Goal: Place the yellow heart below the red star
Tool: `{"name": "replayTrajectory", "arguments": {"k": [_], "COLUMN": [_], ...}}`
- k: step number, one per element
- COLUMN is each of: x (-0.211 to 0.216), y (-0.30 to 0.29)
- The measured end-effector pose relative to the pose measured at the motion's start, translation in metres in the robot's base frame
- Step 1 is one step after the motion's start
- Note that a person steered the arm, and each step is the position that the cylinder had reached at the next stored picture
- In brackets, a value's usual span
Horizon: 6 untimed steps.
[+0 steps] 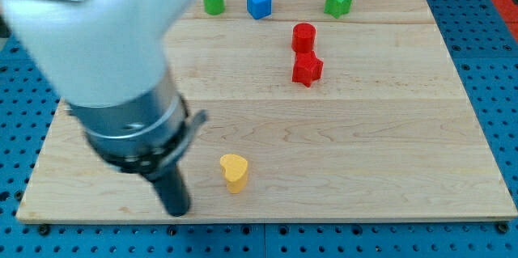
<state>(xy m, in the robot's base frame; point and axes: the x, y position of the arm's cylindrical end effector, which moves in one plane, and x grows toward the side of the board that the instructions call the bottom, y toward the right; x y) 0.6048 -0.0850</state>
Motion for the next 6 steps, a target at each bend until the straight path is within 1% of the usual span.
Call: {"name": "replayTrajectory", "arguments": {"k": [1, 2, 3, 4, 5, 6], "x": [-0.039, -0.051, -0.073, -0.106, -0.122, -0.126], "y": [0.049, 0.11, 0.116, 0.116, 0.116, 0.117]}}
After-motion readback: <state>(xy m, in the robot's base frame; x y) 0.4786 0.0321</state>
